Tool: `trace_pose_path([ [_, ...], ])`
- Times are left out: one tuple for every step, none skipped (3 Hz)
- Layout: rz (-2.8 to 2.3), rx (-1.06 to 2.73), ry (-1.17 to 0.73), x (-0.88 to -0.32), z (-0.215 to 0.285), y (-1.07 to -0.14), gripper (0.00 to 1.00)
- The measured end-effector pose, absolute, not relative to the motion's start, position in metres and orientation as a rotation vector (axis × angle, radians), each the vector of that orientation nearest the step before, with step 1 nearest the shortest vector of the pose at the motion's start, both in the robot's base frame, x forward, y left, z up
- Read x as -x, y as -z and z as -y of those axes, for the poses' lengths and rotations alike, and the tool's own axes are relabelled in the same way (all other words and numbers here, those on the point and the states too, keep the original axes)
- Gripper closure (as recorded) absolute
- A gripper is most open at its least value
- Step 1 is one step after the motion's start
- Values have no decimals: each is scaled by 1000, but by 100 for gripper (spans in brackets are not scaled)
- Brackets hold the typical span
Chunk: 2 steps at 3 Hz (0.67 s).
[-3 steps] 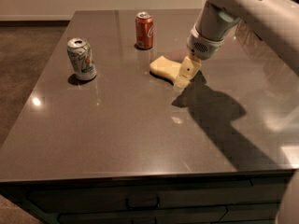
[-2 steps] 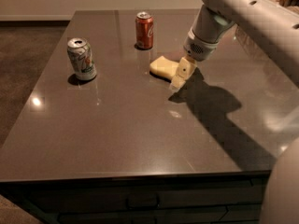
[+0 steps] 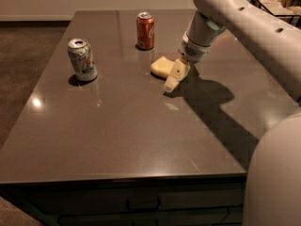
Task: Move sponge near 7up can
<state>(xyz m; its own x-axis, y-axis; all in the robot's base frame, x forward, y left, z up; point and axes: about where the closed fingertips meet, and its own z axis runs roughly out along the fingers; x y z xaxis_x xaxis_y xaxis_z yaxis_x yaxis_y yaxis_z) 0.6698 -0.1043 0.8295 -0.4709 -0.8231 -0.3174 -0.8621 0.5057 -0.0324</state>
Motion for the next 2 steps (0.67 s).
trace_pose_path([
  [-2434,1427,-231,-669,86,-834,17],
  [-2414,1434,-270,-667,74,-840,40],
])
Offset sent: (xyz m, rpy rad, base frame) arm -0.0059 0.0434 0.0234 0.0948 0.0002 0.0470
